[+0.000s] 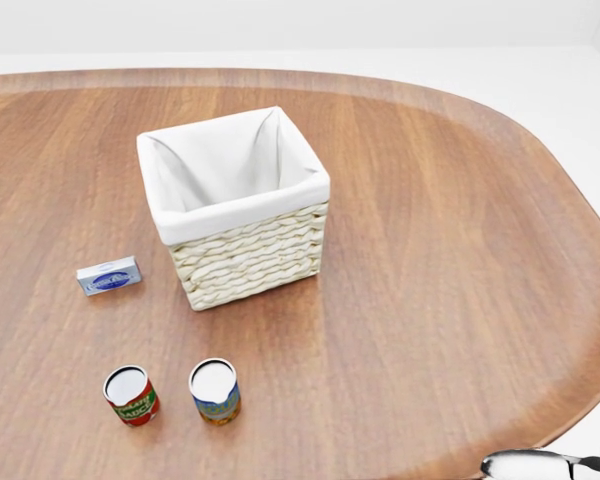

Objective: Pick up the tomato sauce, and put it in the basket.

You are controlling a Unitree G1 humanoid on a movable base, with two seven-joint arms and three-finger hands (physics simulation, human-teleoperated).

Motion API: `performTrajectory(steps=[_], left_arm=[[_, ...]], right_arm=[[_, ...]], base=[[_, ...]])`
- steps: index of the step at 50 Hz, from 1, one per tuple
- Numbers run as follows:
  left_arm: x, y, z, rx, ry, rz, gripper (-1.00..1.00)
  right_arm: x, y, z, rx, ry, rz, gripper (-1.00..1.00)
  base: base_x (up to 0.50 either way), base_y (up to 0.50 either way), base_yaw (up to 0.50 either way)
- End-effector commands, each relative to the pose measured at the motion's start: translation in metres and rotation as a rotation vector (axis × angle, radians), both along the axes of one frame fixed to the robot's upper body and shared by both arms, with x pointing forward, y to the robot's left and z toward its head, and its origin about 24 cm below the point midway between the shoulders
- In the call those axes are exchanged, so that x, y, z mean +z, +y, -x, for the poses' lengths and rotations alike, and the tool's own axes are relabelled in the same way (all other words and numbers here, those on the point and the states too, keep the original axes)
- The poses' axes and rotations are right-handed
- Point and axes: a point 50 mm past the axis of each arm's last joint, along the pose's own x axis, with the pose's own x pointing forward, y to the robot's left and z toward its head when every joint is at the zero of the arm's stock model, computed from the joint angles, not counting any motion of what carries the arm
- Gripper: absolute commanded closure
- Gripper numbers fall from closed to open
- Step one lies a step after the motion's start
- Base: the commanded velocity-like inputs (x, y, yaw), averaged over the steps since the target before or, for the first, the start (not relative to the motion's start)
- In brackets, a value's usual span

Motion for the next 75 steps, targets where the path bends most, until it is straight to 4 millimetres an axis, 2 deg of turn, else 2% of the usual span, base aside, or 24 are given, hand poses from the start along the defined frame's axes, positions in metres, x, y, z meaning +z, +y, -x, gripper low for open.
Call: performTrajectory(steps=[1,28,31,37,39,42,46,48,49,52,53,57,61,65,67,75], left_arm=[[-0.001,0.0,-0.001,0.0,0.003,0.001,-1.0],[0.002,0.0,0.001,0.0,-0.011,0.003,-1.0],[0.0,-0.001,-0.001,-0.002,0.003,-0.001,-1.0],[0.001,-0.001,0.0,0.002,-0.005,-0.004,-1.0],[0.0,-0.004,0.001,0.063,0.026,-0.081,-1.0],[0.006,-0.011,0.01,0.072,-0.001,-0.145,-1.0],[0.009,-0.027,0.019,0.109,0.021,-0.313,-1.0],[0.009,-0.028,0.019,0.112,0.019,-0.318,-1.0],[0.004,-0.037,0.018,0.133,0.077,-0.419,-1.0],[0.002,-0.05,0.022,0.189,0.045,-0.581,-1.0],[-0.015,-0.058,0.014,0.202,0.158,-0.691,-1.0],[-0.059,-0.062,-0.009,0.201,0.418,-0.822,-1.0],[-0.122,-0.064,-0.025,0.245,0.723,-1.123,-1.0],[-0.139,-0.065,-0.017,0.185,0.823,-1.233,-1.0],[-0.158,-0.062,-0.007,0.172,0.929,-1.372,-1.0],[-0.189,-0.055,0.0,0.147,1.061,-1.527,-1.0]], right_arm=[[0.001,0.0,0.0,0.003,-0.004,0.004,-1.0],[0.002,0.001,-0.001,0.004,-0.011,0.006,-1.0],[0.003,-0.002,0.0,-0.055,-0.032,0.022,-1.0],[0.001,-0.002,0.001,-0.053,-0.025,0.021,-1.0],[0.001,-0.002,0.001,-0.05,-0.03,0.021,-1.0],[0.001,-0.002,0.001,-0.05,-0.029,0.022,-1.0],[0.001,-0.003,0.002,-0.052,-0.027,0.022,-1.0],[0.001,-0.003,0.002,-0.052,-0.026,0.022,-1.0],[0.0,-0.003,0.002,-0.052,-0.02,0.022,-1.0],[0.0,-0.002,0.002,-0.05,-0.022,0.023,-1.0],[0.0,-0.002,0.002,-0.049,-0.022,0.022,-1.0],[-0.001,-0.003,0.003,-0.049,-0.017,0.023,-1.0],[-0.001,-0.002,0.002,-0.049,-0.02,0.022,-1.0],[-0.001,-0.003,0.002,-0.049,-0.017,0.022,-1.0],[0.0,-0.002,0.002,-0.048,-0.021,0.022,-1.0],[0.0,-0.003,0.002,-0.048,-0.022,0.021,-1.0]], base=[[0.31,0.0,0.0],[0.31,0.0,0.0],[0.27,0.0,0.0],[0.0,0.0,0.0],[0.0,0.0,0.0],[0.0,0.0,0.0],[0.0,0.0,0.0],[0.0,0.0,0.0],[0.0,0.0,0.0],[0.0,0.0,0.0],[0.0,0.0,0.0],[0.0,0.0,0.0],[0.0,0.0,0.0],[0.0,0.0,0.0],[0.0,0.0,0.0],[0.0,0.0,0.0]])
